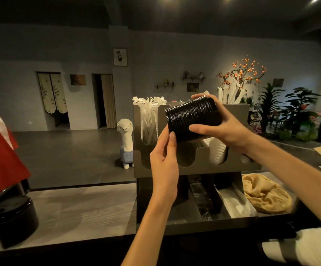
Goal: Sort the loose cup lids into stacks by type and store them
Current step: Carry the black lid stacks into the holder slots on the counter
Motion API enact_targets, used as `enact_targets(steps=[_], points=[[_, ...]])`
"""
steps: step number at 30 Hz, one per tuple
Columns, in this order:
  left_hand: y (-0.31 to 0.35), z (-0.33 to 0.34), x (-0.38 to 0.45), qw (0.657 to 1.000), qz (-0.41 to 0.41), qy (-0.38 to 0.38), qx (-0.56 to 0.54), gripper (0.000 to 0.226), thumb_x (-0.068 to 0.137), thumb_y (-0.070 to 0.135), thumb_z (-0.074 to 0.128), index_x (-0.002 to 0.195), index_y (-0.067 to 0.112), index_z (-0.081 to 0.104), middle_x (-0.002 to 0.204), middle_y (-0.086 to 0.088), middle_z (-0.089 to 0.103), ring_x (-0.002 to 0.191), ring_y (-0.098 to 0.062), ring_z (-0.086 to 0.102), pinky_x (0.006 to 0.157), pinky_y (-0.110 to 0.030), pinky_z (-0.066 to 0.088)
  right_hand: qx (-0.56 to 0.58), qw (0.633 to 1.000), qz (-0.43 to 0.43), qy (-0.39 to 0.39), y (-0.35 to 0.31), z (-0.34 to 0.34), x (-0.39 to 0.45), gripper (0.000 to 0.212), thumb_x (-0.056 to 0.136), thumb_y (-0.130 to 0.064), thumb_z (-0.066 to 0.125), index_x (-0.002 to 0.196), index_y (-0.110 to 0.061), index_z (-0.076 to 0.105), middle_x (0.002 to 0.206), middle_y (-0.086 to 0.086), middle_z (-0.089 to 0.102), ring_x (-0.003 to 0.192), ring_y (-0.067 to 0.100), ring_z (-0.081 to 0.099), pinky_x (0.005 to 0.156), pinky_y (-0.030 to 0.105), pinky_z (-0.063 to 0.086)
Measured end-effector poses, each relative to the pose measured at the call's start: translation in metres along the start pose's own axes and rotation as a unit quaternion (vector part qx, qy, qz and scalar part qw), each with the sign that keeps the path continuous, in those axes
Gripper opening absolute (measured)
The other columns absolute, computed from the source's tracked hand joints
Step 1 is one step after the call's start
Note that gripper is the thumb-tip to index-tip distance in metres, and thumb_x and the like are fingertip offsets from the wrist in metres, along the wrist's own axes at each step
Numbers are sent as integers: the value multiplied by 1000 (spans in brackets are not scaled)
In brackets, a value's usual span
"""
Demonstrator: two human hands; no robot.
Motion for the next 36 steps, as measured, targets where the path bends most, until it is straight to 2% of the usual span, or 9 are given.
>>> enact_targets(steps=[5, 7, 10, 14, 16, 21, 24, 31, 36], points=[[8, 1, -3, 1000, 7, -11, 5, 29, 108, 24, 43, 125, 43, 58, 117, 33, 69, 119, 17, 56, 90, -4, 45, 87, 995, -20, 52, 15, 10, -6, 74, 72, -4, 84, 136, -22, 51, 138, 10, 58, 128, 26, 61, 83, 39, 62], [6, 0, -3, 1000, -15, -17, -3, 32, 109, 28, 40, 134, 40, 56, 126, 27, 68, 125, 12, 54, 100, -12, 46, 81, 995, -20, 50, 16, 9, -7, 78, 70, -8, 91, 136, -22, 51, 138, 9, 58, 129, 25, 60, 84, 38, 62], [-2, -6, -2, 998, -62, 5, -31, 36, 109, 33, 39, 144, 33, 50, 140, 8, 60, 136, -9, 52, 115, -34, 42, -14, 998, -40, 44, 7, 8, -4, 84, 70, -10, 94, 141, -18, 48, 139, 3, 56, 127, 13, 59, 87, 31, 61], [-25, -4, -5, 985, -159, 49, -40, 43, 109, 42, 36, 148, 27, 49, 138, 3, 62, 131, -11, 54, 120, -40, 35, -161, 987, -17, -6, -1, 3, 11, 88, 68, -28, 94, 141, -26, 45, 134, -7, 58, 123, 4, 59, 90, 20, 56], [-39, 0, -6, 973, -203, 69, -86, 45, 109, 43, 37, 145, 21, 53, 133, -1, 67, 126, -13, 59, 119, -42, 38, -218, 975, 21, -36, 0, -3, 19, 91, 65, -37, 91, 142, -32, 43, 133, -11, 57, 123, 5, 58, 94, 23, 55], [-70, 23, -13, 923, -281, 110, -238, 38, 109, 37, 41, 133, 16, 62, 122, -6, 72, 119, -20, 65, 112, -47, 47, -310, 942, 84, -94, 10, -16, 36, 92, 68, -41, 89, 145, -31, 40, 132, -8, 56, 122, 12, 57, 100, 32, 53], [-80, 28, -16, 914, -277, 115, -275, 36, 110, 31, 39, 137, 19, 60, 129, -3, 70, 126, -18, 61, 112, -49, 44, -400, 903, 80, -133, 14, -13, 53, 97, 65, -52, 87, 146, -33, 36, 134, -6, 54, 123, 18, 54, 104, 37, 50], [-105, 29, -29, 859, -286, 171, -390, 36, 106, 18, 40, 138, 13, 58, 135, -10, 66, 130, -22, 58, 115, -54, 39, -463, 857, 82, -212, 32, 10, 81, 86, 71, -49, 90, 140, -33, 40, 130, -9, 56, 120, 18, 56, 88, 25, 48], [-122, 26, -38, 816, -312, 208, -440, 32, 102, 7, 44, 132, 4, 55, 136, -19, 58, 138, -33, 49, 117, -52, 39, -489, 830, 91, -251, 53, 19, 83, 89, 72, -49, 90, 143, -33, 38, 133, -4, 58, 120, 20, 58, 95, 32, 51]])
Point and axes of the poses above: each hand's wrist, its own x-axis towards the middle knuckle, its own z-axis out of the palm, y = z × x, the point moved 9 cm from there along x, towards the middle knuckle
